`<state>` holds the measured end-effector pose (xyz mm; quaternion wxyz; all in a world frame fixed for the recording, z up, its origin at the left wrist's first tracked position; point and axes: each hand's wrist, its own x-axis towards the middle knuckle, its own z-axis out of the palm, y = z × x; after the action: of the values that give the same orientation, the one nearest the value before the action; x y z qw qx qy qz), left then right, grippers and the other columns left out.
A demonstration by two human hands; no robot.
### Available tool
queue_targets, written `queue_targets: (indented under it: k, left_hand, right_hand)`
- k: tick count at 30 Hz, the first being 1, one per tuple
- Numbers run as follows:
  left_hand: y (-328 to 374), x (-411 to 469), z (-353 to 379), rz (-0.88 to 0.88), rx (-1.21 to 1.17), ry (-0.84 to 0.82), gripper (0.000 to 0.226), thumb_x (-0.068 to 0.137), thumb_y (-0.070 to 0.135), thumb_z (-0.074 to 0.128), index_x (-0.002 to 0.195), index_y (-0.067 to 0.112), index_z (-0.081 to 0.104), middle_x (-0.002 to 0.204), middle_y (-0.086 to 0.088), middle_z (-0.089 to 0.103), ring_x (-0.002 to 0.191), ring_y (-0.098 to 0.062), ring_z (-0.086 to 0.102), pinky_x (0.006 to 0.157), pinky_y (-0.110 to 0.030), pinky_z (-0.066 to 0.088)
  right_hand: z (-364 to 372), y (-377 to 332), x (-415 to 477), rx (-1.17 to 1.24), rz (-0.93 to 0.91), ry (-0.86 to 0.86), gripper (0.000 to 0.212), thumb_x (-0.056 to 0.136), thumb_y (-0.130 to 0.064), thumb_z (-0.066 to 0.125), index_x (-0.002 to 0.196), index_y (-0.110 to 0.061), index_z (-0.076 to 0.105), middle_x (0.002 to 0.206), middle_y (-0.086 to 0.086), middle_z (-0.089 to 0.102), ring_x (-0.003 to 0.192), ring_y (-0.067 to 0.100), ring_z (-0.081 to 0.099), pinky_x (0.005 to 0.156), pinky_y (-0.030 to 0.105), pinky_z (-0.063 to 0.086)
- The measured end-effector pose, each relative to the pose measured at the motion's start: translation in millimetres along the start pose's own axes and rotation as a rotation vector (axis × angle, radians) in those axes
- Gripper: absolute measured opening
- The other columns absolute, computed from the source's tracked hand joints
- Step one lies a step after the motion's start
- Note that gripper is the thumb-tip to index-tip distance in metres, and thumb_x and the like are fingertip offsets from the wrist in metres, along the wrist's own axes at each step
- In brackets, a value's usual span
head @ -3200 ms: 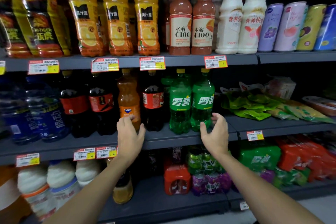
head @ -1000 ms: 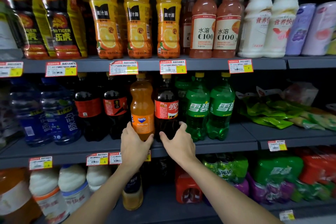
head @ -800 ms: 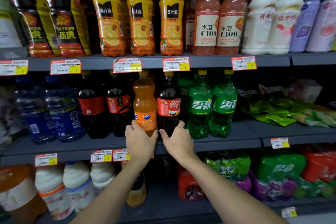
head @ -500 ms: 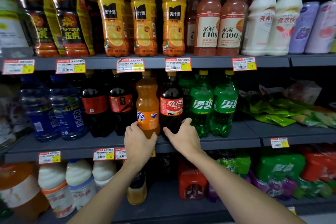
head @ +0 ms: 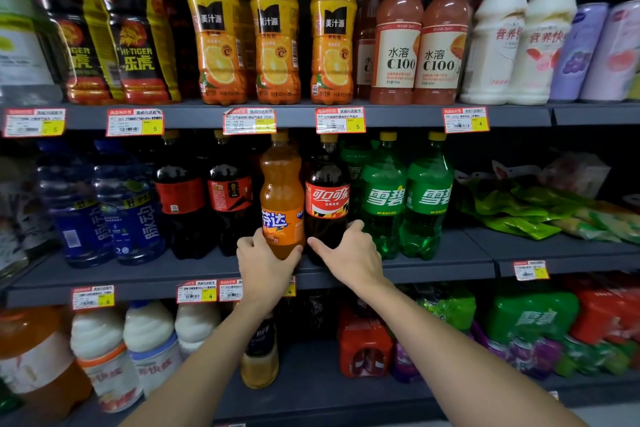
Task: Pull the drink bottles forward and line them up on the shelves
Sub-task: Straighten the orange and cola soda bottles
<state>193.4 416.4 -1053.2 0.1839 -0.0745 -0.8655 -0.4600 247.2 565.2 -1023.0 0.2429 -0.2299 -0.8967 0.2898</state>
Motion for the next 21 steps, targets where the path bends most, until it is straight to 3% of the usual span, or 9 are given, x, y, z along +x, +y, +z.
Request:
queue_targets:
  k: [3,5,8,10,12,15,17,21]
  left_hand:
    - [-11.2,8.0,-8.3,0.072,-0.021,-0.058,0.076,0.076,0.05,0.08,0.137,0.016,0.049,0.125,-0.004,0.046,0.117,-0.02,0.049,0.093,-0.031,0.044]
    - [-10.9,9.5,-9.9,0.095,-0.093,-0.083,0.073,0.077,0.044,0.082,0.137,0.019,0.048,0.125,0.001,0.052,0.116,-0.015,0.052,0.092,-0.027,0.042]
    - [-3.7,5.6,-4.7,0.067,-0.111,-0.044,0.079,0.078,0.041,0.083,0.141,0.016,0.042,0.129,-0.002,0.054,0.123,-0.019,0.051,0.097,-0.031,0.044]
    - [0.6,2.2,0.2,0.036,-0.058,-0.007,0.086,0.077,0.044,0.083,0.143,0.01,0.041,0.13,-0.01,0.048,0.124,-0.025,0.046,0.1,-0.037,0.045]
    - [2.2,-0.2,3.2,0.043,-0.033,0.018,0.086,0.076,0.045,0.084,0.141,0.007,0.043,0.126,-0.014,0.046,0.121,-0.027,0.043,0.097,-0.034,0.041]
    - [-3.8,2.2,0.9,0.071,-0.005,0.003,0.09,0.077,0.05,0.08,0.145,0.009,0.038,0.132,-0.012,0.044,0.125,-0.026,0.042,0.1,-0.038,0.042]
    - [-9.3,5.6,-2.3,0.107,0.037,-0.029,0.091,0.078,0.055,0.076,0.148,0.014,0.034,0.136,-0.007,0.045,0.127,-0.023,0.043,0.103,-0.042,0.045]
    - [-9.5,9.2,-2.7,0.117,-0.057,-0.109,0.08,0.077,0.052,0.08,0.14,0.025,0.039,0.128,0.004,0.056,0.118,-0.016,0.055,0.097,-0.041,0.052]
  right_hand:
    - [-1.9,5.5,6.2,-0.002,0.002,-0.128,0.086,0.073,-0.076,0.063,0.129,-0.014,0.04,0.114,0.009,0.066,0.102,0.033,0.068,0.083,0.043,0.058]
    - [0.4,5.3,6.0,-0.023,0.007,-0.184,0.08,0.075,-0.073,0.062,0.126,-0.015,0.042,0.105,0.007,0.07,0.091,0.031,0.071,0.08,0.043,0.06]
    - [6.5,2.5,1.2,-0.053,0.007,-0.079,0.076,0.076,-0.073,0.064,0.118,-0.013,0.044,0.106,0.008,0.068,0.098,0.031,0.068,0.076,0.033,0.051]
    - [10.5,0.6,-4.5,-0.084,-0.006,0.008,0.073,0.076,-0.075,0.064,0.108,-0.014,0.039,0.107,0.009,0.067,0.101,0.031,0.067,0.071,0.034,0.043]
    - [11.4,1.5,-7.3,-0.097,-0.015,0.031,0.073,0.077,-0.076,0.062,0.105,-0.015,0.034,0.107,0.01,0.067,0.101,0.031,0.067,0.069,0.035,0.042]
    - [8.4,9.4,-4.4,-0.076,-0.025,-0.041,0.087,0.078,-0.076,0.06,0.129,-0.01,0.038,0.117,0.011,0.066,0.107,0.032,0.065,0.079,0.038,0.05]
    - [4.9,12.9,-2.9,-0.032,-0.013,-0.106,0.1,0.079,-0.073,0.061,0.148,-0.01,0.027,0.126,0.011,0.062,0.114,0.033,0.062,0.087,0.041,0.052]
    - [5.0,8.5,-4.1,0.0,0.0,-0.105,0.089,0.08,-0.069,0.064,0.143,-0.013,0.035,0.122,0.011,0.064,0.111,0.033,0.063,0.088,0.042,0.055]
